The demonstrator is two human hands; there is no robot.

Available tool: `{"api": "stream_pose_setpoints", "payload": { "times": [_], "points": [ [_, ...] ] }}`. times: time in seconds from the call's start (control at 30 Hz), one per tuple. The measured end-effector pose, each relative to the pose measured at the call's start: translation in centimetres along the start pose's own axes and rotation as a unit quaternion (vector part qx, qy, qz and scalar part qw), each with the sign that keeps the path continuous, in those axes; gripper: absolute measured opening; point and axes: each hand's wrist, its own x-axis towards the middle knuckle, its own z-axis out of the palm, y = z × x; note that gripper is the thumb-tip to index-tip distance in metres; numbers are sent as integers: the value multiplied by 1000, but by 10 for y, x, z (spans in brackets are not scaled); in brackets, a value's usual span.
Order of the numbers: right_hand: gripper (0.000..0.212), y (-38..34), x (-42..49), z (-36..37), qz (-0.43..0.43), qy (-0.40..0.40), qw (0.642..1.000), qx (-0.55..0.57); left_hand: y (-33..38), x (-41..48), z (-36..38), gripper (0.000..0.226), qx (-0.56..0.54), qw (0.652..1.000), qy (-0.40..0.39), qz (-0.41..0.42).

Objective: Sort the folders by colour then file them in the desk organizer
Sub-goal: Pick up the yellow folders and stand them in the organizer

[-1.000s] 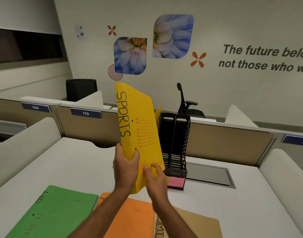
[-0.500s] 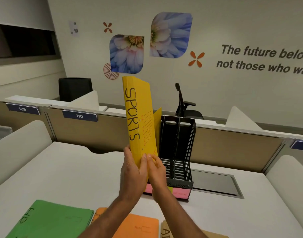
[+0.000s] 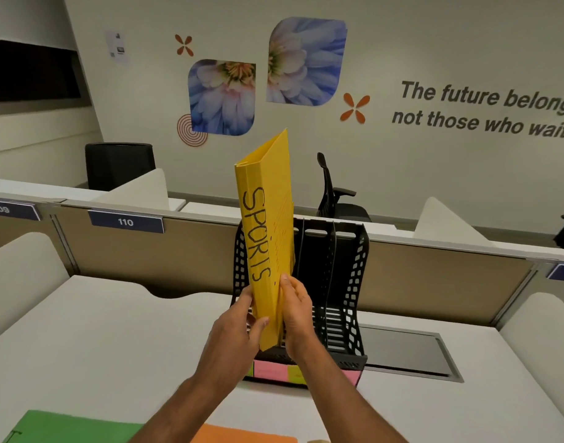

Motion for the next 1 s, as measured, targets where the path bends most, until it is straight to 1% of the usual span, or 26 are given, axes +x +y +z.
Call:
{"api": "stream_pose_setpoints", "payload": {
  "times": [0.13,0.3,0.47,0.57,0.73,1.0],
  "points": [
    [34,4,14,0,-8,12,1000,-3,-12,12,11,51,-36,999,-6,-7],
    [39,16,25,-3,4,20,1000,4,-25,18,26,39,-54,999,-1,-3],
    [47,28,32,-9,1,8,1000,11,-34,21,39,18,-30,999,23,-4],
    [48,29,31,-10,-3,8,1000,9,-34,22,41,11,-12,999,34,-7],
    [48,40,34,-17,4,16,1000,-14,-41,22,54,3,15,999,42,-11],
    [38,46,26,-18,-10,21,999,-48,-45,12,58,10,20,999,35,-26]
  ]
}}
